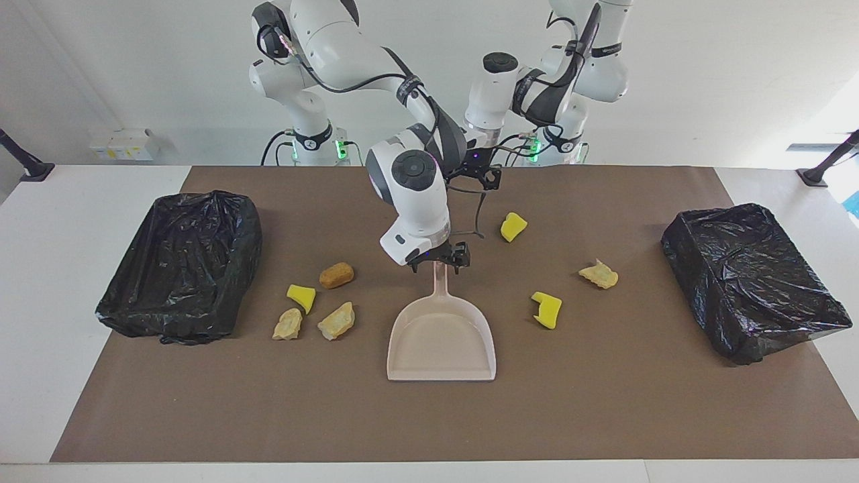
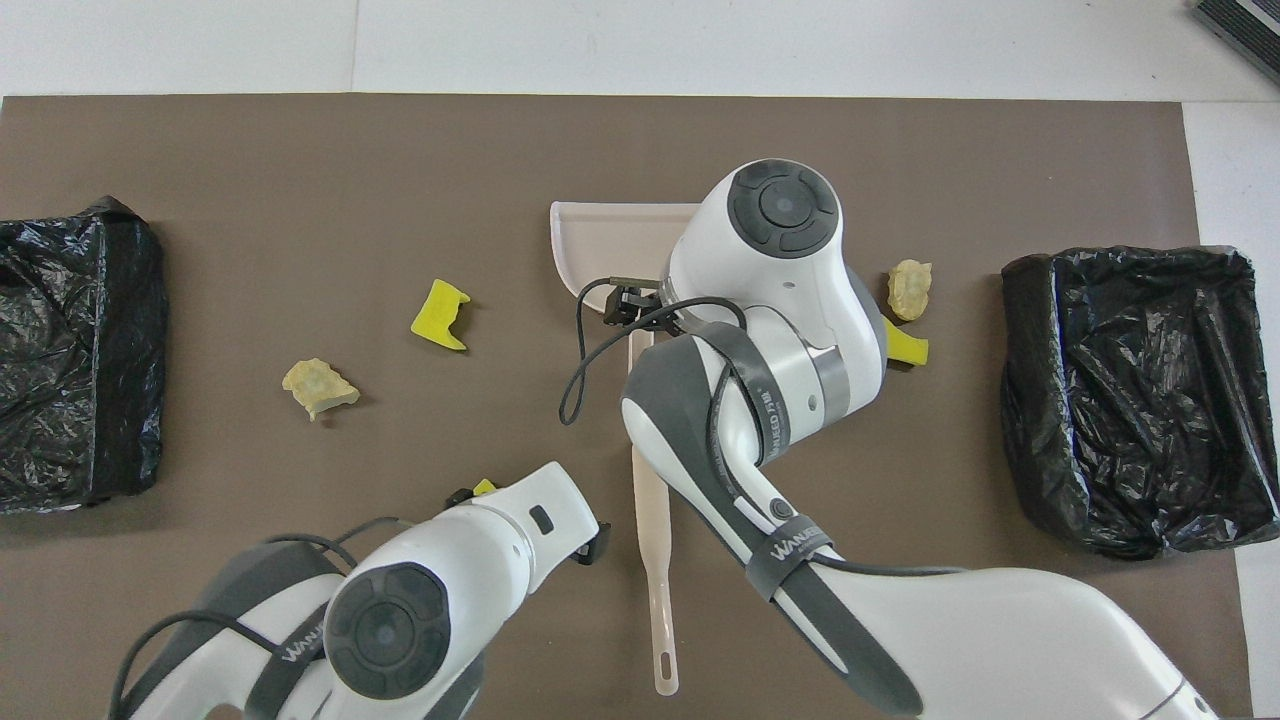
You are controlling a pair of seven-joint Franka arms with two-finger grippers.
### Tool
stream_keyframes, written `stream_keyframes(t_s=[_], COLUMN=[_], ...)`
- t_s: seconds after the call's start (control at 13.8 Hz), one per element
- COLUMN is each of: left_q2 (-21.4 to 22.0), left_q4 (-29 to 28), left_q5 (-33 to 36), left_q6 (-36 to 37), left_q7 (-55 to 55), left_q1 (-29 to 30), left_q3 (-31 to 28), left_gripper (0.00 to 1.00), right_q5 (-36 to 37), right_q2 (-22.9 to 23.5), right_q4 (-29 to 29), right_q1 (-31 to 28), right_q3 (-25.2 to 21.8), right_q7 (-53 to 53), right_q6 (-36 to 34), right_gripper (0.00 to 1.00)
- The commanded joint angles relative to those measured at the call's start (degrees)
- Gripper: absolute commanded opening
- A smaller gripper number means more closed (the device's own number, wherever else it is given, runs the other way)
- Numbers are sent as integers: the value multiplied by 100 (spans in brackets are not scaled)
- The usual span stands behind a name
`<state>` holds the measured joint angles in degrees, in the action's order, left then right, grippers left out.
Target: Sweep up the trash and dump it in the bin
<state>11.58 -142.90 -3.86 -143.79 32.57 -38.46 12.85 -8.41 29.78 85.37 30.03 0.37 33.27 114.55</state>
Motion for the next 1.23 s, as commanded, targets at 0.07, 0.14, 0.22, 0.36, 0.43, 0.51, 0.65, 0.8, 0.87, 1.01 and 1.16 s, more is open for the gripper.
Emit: stream_keyframes(t_s=[0.07,0.14,0.22,0.36,0.43,0.51,0.65,0.8,0.87,1.01,1.16], left_q2=[-6,-111,-165,-305,-419,-524,-622,-666,-666,-710,-815], left_q4=[-238,-212,-203,-29,16,78,139,148,148,140,148], left_q5=[8,52,61,61,96,140,192,245,246,246,246], left_q6=[-455,-587,-702,-738,-738,-738,-738,-738,-747,-738,-747], left_q7=[643,689,725,1109,1268,1296,1296,1296,1314,1323,1323], left_q1=[-450,-469,-521,-574,-688,-732,-742,-750,-742,-811,-821], left_q3=[33,42,51,51,60,60,60,69,69,69,69], left_gripper=[100,100,100,100,100,100,100,100,100,91,91], right_q5=[-64,-64,-64,-64,-73,-56,-55,-73,-47,-55,-82], right_q2=[72,63,19,-69,-86,-78,-78,-34,-51,-165,-419], right_q4=[-29,84,207,418,472,463,358,226,226,226,287], right_q1=[12,3,12,12,3,12,-14,-93,-102,-146,-260], right_q3=[24,24,24,24,24,24,24,24,16,-11,-20], right_q7=[-231,-372,-434,-592,-619,-620,-602,-619,-637,-873,-1382], right_q6=[-21,5,32,49,58,41,-73,-135,-135,-126,-266], right_gripper=[100,100,96,66,52,13,0,0,0,0,0])
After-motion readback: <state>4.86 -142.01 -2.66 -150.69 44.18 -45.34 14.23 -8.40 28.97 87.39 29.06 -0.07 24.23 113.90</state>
